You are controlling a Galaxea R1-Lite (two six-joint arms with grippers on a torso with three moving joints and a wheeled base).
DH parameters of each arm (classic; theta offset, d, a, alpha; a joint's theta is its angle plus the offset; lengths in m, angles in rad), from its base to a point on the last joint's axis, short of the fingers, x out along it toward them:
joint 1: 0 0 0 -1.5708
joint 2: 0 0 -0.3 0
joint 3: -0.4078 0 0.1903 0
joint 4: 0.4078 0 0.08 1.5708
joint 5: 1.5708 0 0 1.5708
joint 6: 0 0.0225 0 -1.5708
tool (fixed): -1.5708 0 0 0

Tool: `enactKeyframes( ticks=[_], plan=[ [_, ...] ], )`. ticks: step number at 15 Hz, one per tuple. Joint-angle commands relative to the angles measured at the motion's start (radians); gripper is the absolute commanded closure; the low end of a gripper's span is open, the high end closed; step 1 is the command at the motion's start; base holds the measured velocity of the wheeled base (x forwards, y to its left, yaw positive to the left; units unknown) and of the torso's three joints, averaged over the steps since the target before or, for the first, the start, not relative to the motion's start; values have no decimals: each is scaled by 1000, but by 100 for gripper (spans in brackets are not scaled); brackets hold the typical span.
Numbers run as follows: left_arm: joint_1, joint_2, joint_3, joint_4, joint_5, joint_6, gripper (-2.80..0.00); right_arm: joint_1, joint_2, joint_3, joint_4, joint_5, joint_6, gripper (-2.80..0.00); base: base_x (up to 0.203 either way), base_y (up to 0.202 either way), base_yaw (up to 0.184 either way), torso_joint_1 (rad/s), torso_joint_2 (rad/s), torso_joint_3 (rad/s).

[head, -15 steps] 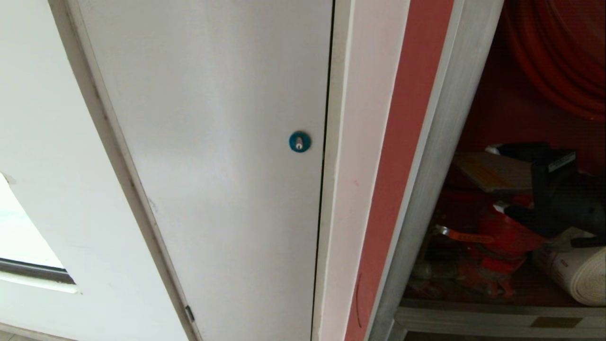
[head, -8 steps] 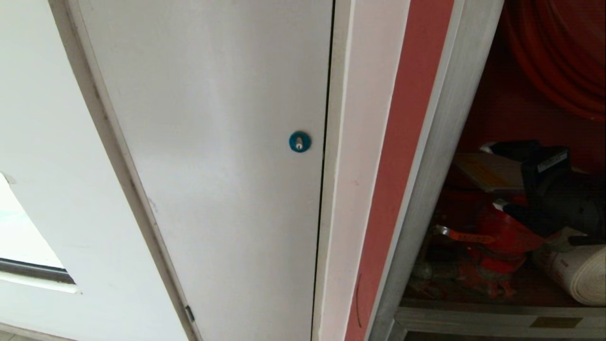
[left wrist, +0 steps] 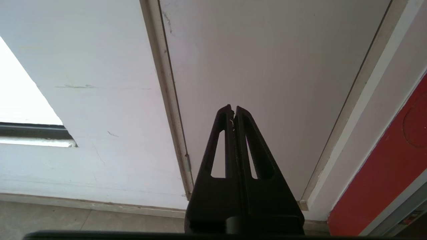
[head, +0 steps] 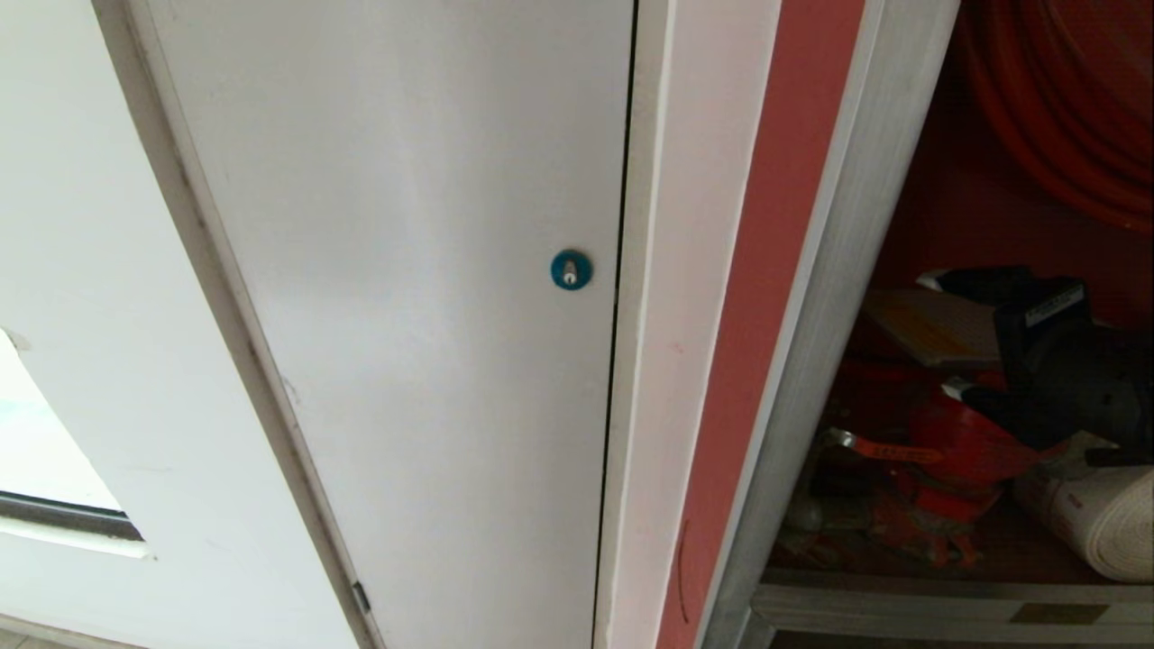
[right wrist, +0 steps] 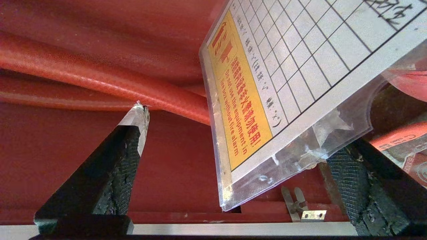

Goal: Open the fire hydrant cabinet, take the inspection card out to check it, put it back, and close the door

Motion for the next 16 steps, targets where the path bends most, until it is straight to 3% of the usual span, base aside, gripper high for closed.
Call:
enactKeyframes(
  ticks=[1, 3, 4, 16],
  plan=[
    [0, 0, 0, 0, 0, 0, 0, 0, -4, 0, -2, -1, 8, -280, 0, 0, 0, 0, 0, 0],
    [0, 1, 0, 0, 0, 0, 0, 0, -6, 1, -2, -1, 12, -280, 0, 0, 0, 0, 0, 0],
    [0, 1, 0, 0, 0, 0, 0, -2, -7, 1, -2, -1, 10, 0, 0, 0, 0, 0, 0, 0],
    [0, 1, 0, 0, 0, 0, 0, 0, -23, 9, -1, 26, 11, 0, 0, 0, 0, 0, 0, 0]
  ],
)
